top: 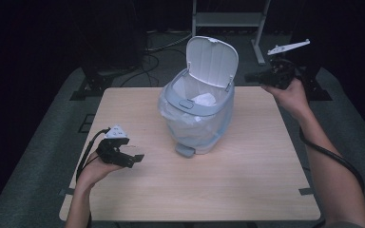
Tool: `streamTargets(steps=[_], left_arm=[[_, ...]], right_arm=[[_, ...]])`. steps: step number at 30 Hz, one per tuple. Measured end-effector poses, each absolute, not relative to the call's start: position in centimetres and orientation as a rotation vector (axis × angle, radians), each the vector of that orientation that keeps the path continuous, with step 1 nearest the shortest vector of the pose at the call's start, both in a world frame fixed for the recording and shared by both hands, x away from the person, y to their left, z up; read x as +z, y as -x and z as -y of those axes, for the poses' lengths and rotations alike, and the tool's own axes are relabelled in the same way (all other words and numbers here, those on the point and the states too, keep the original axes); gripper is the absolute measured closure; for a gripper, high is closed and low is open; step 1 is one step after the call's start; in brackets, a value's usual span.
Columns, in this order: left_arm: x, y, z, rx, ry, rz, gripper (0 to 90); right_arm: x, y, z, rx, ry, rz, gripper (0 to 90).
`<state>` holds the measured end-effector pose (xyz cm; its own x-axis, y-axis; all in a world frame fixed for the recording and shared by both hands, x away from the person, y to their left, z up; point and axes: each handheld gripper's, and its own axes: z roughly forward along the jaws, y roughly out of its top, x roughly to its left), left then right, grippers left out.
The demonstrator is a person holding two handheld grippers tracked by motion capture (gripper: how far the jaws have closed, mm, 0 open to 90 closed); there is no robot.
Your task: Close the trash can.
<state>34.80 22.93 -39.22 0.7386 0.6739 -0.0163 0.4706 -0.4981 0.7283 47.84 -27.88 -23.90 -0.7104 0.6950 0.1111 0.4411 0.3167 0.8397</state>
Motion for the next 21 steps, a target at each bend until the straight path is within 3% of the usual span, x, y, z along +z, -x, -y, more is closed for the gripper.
streamTargets(steps=[21], left_arm=[[-39.8,-34.2,-23.9,0.342,-2.188,-0.881,9.2]], right_arm=[[-21.3,-50.9,24.9,1.479,-0.997,-2.318,85.7]])
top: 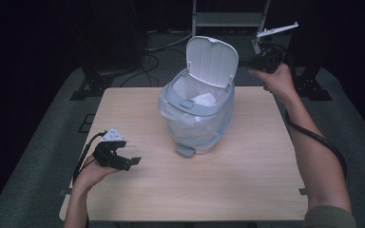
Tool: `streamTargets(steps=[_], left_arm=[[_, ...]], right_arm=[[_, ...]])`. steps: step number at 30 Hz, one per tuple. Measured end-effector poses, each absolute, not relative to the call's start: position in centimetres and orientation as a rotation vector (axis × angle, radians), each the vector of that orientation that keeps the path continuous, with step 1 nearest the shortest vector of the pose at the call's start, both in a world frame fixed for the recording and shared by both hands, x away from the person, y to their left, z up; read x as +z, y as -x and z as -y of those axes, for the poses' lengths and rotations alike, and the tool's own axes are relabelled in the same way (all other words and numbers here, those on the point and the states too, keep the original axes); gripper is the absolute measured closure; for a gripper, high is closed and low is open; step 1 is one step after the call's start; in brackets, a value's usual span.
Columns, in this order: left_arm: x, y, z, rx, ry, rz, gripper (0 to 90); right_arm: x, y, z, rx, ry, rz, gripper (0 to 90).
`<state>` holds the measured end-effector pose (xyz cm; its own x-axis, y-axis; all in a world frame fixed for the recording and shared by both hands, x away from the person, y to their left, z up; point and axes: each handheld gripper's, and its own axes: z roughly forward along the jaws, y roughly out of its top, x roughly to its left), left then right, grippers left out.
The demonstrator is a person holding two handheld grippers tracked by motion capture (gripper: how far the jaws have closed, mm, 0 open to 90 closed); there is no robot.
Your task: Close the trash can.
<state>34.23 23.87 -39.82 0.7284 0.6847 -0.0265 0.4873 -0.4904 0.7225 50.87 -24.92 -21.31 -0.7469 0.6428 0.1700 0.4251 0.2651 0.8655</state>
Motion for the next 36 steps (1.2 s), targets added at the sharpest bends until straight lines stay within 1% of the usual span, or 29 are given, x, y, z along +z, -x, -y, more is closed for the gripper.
streamTargets(steps=[4,13,23,36], left_arm=[[-39.7,-34.1,-23.9,0.341,-2.184,-0.877,9.2],[-39.6,-34.0,-23.9,0.341,-2.179,-0.876,9.2],[-39.6,-34.0,-24.1,0.342,-2.182,-0.878,9.2],[-39.6,-33.9,-24.3,0.34,-2.184,-0.884,9.2]], right_arm=[[-20.9,-50.6,24.3,1.482,-0.967,-2.323,89.1],[-21.0,-50.1,24.1,1.514,-0.955,-2.345,89.1],[-21.0,-48.8,22.7,1.498,-0.882,-2.413,89.1],[-21.4,-48.1,21.3,1.487,-0.838,-2.466,89.0]])
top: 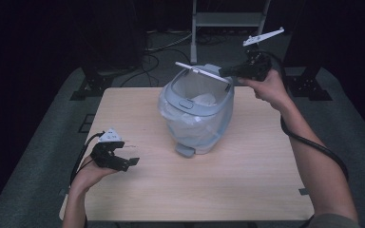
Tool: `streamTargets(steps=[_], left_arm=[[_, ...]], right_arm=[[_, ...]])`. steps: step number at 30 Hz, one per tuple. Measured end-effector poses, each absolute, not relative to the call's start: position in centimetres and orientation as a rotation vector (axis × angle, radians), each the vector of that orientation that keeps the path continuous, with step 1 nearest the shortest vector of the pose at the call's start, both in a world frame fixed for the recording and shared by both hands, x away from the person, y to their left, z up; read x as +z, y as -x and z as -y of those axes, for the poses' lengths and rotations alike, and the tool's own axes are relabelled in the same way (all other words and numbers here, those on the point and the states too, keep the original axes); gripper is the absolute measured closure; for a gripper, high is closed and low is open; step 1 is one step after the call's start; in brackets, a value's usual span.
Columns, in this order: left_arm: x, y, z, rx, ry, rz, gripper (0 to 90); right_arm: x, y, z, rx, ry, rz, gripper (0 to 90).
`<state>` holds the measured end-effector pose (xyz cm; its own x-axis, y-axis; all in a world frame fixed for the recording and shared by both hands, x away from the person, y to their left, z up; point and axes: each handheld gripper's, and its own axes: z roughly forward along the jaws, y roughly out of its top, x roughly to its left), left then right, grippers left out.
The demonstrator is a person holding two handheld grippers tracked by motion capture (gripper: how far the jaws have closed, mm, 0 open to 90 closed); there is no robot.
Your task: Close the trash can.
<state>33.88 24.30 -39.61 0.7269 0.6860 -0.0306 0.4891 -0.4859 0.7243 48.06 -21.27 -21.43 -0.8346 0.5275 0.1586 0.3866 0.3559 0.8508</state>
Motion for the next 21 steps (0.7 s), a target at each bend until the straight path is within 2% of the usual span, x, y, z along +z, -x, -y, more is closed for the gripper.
streamTargets(steps=[21], left_arm=[[-39.8,-33.8,-24.4,0.337,-2.188,-0.884,9.2]], right_arm=[[-22.9,-47.3,17.1,1.472,-0.717,-2.573,87.8]])
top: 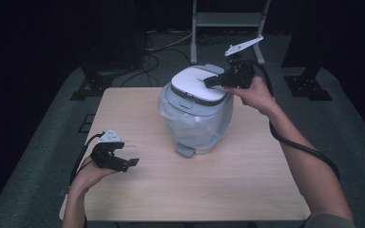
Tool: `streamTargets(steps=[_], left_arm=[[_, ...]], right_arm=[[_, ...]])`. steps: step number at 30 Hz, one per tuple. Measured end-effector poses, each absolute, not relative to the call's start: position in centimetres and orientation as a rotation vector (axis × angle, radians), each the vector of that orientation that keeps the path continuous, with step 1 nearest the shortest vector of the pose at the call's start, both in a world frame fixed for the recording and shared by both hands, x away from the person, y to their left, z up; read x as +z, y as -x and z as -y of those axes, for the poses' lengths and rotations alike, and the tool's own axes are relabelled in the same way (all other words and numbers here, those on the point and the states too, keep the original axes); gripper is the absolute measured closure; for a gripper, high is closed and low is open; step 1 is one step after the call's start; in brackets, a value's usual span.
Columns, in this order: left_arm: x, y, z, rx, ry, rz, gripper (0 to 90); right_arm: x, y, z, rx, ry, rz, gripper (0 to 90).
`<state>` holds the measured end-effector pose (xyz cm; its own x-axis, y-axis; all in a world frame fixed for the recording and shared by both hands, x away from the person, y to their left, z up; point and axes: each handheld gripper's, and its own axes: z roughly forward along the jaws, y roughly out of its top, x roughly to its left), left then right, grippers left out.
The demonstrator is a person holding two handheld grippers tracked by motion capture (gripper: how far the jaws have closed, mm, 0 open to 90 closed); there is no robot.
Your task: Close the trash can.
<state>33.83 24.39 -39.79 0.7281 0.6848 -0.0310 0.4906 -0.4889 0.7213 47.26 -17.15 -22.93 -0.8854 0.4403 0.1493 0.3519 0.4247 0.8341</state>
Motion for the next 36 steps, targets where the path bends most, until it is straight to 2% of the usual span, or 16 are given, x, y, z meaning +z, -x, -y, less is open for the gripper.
streamTargets(steps=[12,18,19,20,21,22,25,29,36], left_arm=[[-40.1,-33.8,-24.5,0.326,-2.189,-0.888,9.2],[-40.2,-33.8,-24.3,0.318,-2.194,-0.888,9.2],[-40.1,-33.7,-24.3,0.323,-2.193,-0.883,9.2],[-40.1,-33.7,-24.3,0.323,-2.193,-0.883,9.2],[-40.1,-33.6,-24.3,0.325,-2.188,-0.878,9.2],[-40.1,-33.6,-24.3,0.325,-2.188,-0.878,9.2],[-40.0,-33.6,-24.3,0.316,-2.169,-0.879,9.1],[-39.9,-33.5,-24.4,0.324,-2.166,-0.875,9.2],[-39.9,-33.4,-24.4,0.337,-2.152,-0.877,9.2]], right_arm=[[-23.9,-45.9,12.9,1.41,-0.572,-2.562,89.9],[-24.3,-45.2,12.5,1.37,-0.571,-2.525,90.0],[-23.9,-44.6,12.2,1.283,-0.52,-2.496,76.2],[-23.9,-44.3,12.2,1.269,-0.515,-2.484,69.2],[-23.8,-44.0,12.5,1.276,-0.518,-2.482,66.7],[-23.8,-44.0,12.5,1.276,-0.518,-2.482,66.7],[-23.9,-43.3,14.5,1.316,-0.559,-2.456,58.8],[-24.1,-42.5,17.1,1.361,-0.623,-2.426,54.4],[-24.9,-41.6,20.5,1.376,-0.706,-2.388,52.3]])
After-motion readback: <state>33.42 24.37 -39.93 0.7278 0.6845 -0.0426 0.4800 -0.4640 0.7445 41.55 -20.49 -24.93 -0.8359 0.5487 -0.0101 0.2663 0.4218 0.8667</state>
